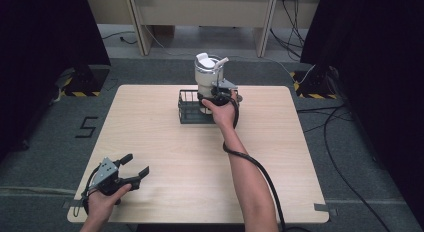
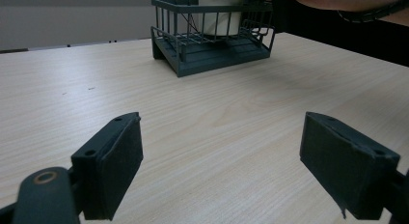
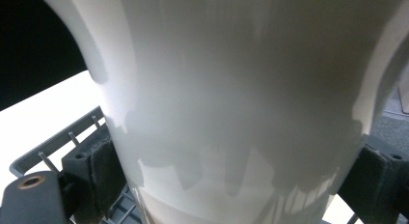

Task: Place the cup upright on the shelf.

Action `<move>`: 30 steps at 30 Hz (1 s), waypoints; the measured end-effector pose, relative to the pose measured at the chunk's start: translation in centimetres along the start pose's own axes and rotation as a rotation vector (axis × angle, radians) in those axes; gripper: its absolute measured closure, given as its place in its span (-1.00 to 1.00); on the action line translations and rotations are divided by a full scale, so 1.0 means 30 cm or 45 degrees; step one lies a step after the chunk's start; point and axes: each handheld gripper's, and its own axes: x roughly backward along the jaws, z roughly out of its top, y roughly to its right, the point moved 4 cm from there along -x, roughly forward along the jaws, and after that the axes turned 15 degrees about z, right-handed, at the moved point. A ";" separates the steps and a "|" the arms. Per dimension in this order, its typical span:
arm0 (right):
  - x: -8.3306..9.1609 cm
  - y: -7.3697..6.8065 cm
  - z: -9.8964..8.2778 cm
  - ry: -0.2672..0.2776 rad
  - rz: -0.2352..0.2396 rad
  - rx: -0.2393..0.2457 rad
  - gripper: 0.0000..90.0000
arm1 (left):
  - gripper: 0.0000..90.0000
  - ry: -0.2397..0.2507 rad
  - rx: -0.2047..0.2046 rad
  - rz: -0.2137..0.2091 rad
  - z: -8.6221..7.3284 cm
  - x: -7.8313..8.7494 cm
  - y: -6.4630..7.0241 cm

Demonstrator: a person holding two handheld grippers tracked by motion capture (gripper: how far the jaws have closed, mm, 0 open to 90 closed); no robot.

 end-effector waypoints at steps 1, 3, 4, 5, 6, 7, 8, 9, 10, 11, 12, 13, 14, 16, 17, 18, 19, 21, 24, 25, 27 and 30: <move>0.000 0.002 -0.001 0.000 -0.001 0.001 -0.75 | -0.68 0.000 -0.001 0.000 0.000 0.000 0.000; 0.001 0.002 -0.001 0.000 -0.002 0.001 -0.75 | -0.68 -0.001 -0.002 -0.001 0.000 0.001 0.001; 0.001 0.003 -0.002 0.003 -0.003 0.005 -0.75 | -0.68 0.000 -0.002 -0.001 0.001 0.001 0.001; 0.001 0.003 -0.002 0.003 -0.003 0.005 -0.75 | -0.68 -0.001 -0.003 -0.001 0.001 0.001 0.001; 0.000 0.002 -0.004 0.006 0.000 0.001 -0.75 | -0.67 0.000 -0.003 -0.001 0.001 0.002 0.002; 0.000 0.002 -0.004 0.006 0.000 0.001 -0.75 | -0.68 0.000 -0.003 -0.001 0.001 0.002 0.002; 0.000 0.003 -0.005 0.010 0.004 0.004 -0.76 | -0.68 0.000 -0.005 -0.002 0.001 0.003 0.003; 0.001 0.004 -0.006 0.013 0.003 0.005 -0.76 | -0.68 0.000 -0.005 -0.002 0.001 0.003 0.003; 0.001 0.004 -0.007 0.017 0.003 0.005 -0.76 | -0.67 0.002 -0.004 -0.002 0.001 0.002 0.003; 0.001 0.004 -0.007 0.017 0.003 0.005 -0.76 | -0.68 0.002 -0.004 -0.002 0.001 0.002 0.003; 0.001 0.004 -0.009 0.020 0.002 0.005 -0.76 | -0.68 0.001 -0.005 -0.002 0.001 0.002 0.004; 0.002 0.005 -0.011 0.023 0.004 0.006 -0.76 | -0.68 0.002 -0.005 -0.003 0.001 0.002 0.005; 0.002 0.005 -0.011 0.024 0.006 0.007 -0.76 | -0.67 0.002 -0.005 -0.003 0.001 0.002 0.005; 0.001 0.005 -0.012 0.030 0.006 0.002 -0.76 | -0.68 0.002 -0.007 -0.004 0.002 0.002 0.006; 0.001 0.006 -0.013 0.034 0.007 0.005 -0.76 | -0.68 0.002 -0.007 -0.004 0.002 0.002 0.006; 0.000 0.005 -0.014 0.038 0.005 0.004 -0.76 | -0.68 0.002 -0.007 -0.004 0.002 0.002 0.006; 0.000 0.005 -0.015 0.041 0.003 0.009 -0.76 | -0.68 0.002 -0.007 -0.004 0.002 0.002 0.006; 0.000 0.004 -0.017 0.044 0.002 0.013 -0.77 | -0.68 0.002 -0.006 -0.004 0.002 0.002 0.006; 0.000 0.003 -0.019 0.043 0.004 0.029 -0.77 | -0.68 0.002 -0.008 -0.006 0.001 0.000 0.007; 0.000 0.003 -0.019 0.042 0.005 0.031 -0.77 | -0.67 0.001 -0.009 -0.006 0.001 0.000 0.008; 0.000 0.003 -0.019 0.040 0.009 0.036 -0.78 | -0.68 0.001 -0.011 -0.006 0.001 -0.001 0.008; 0.002 0.000 -0.022 0.035 0.010 0.052 -0.79 | -0.67 0.000 -0.008 -0.005 0.001 -0.002 0.008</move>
